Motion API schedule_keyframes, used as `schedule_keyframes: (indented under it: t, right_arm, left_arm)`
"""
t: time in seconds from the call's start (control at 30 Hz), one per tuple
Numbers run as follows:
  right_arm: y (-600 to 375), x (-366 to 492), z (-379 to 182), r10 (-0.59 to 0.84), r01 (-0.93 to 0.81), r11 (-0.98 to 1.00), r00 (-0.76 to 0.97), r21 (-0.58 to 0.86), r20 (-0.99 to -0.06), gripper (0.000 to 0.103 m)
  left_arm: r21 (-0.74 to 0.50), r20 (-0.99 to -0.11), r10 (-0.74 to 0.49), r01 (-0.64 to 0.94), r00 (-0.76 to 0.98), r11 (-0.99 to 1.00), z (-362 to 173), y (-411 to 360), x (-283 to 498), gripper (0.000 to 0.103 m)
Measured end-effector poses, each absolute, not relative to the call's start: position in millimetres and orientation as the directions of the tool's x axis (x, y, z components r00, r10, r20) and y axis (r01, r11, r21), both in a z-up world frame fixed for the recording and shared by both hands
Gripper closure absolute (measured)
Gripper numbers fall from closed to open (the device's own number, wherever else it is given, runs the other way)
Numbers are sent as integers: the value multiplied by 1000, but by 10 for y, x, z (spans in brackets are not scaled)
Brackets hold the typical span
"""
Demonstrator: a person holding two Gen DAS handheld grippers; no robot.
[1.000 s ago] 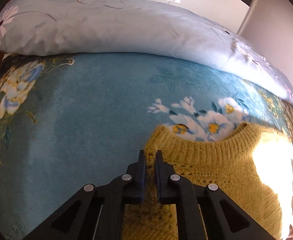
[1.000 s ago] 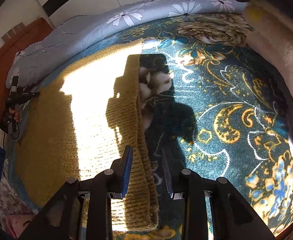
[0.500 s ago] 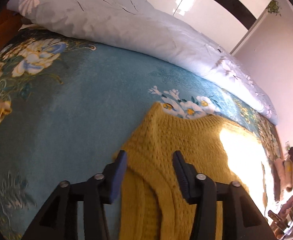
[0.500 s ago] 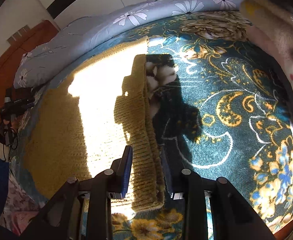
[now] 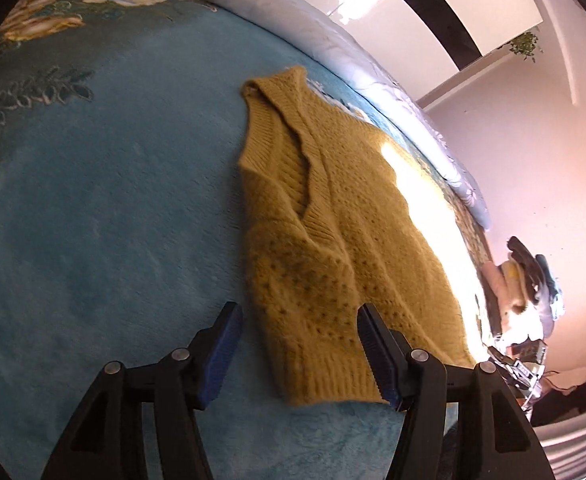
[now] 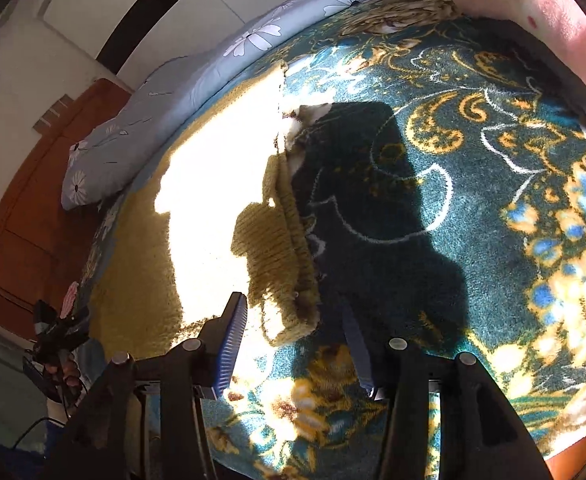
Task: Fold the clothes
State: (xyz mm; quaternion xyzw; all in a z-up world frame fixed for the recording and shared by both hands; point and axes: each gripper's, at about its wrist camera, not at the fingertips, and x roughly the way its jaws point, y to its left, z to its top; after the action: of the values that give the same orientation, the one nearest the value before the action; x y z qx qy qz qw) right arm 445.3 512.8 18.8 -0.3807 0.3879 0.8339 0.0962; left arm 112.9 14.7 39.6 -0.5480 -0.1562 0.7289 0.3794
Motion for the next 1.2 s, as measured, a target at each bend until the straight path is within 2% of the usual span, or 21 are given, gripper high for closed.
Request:
schedule_keyframes:
  t: [0.13,0.33,0.43,0.5,0.57,0.6,0.63,0.8,0.87,1.03,1.2]
  right_arm:
    - [5040,4461,192,-216,-391,-653,-725,649,-654,53]
    - [4953,4255,128,-264,-337,-621,-761,708,-593,52]
    - [4882,4160,56,-277,-333,-604,-765,724,-582,52]
    - [4831,4186,61,-261,-328,-610,-777,722,-573,53]
    - [4819,4266,85,-264,-318,-588,-794,744,-548,71]
    - [4829,4286,120,-262,-312,-585,-801,749,-539,85]
    - [4839,4306,156,-260,-306,-582,-808,753,-529,91]
    - [4929,4182,532,-233,-272,-609,-837,745,-495,92]
    - [4966,4054,708,-221,-260,-627,-845,734,-487,92]
    - [5058,3718,746,-202,-312,-655,-806,689,-557,92]
    - [5172,3478,736,-197,-348,-656,-778,670,-597,92]
  left_arm:
    - [-653,-670,735,-385,-108,-652,401,224,1185,39]
    - [-725,-615,783,-323,-93,-608,367,227,1120,40]
    - [-764,-576,807,-267,-129,-588,349,108,1109,44]
    - [-781,-556,819,-248,-140,-573,342,57,1118,56]
    - [-787,-549,826,-255,-126,-562,343,70,1149,56]
    - [-782,-551,825,-264,-129,-564,353,73,1153,56]
    - [-780,-549,825,-272,-135,-564,370,73,1155,57]
    - [-820,-468,861,-266,-202,-508,556,16,1063,60]
    - [-794,-507,835,-261,-213,-549,566,63,1045,60]
    - [-762,-598,786,-193,-158,-618,342,128,1079,57]
    - [-774,-588,792,-168,-166,-610,328,121,1126,56]
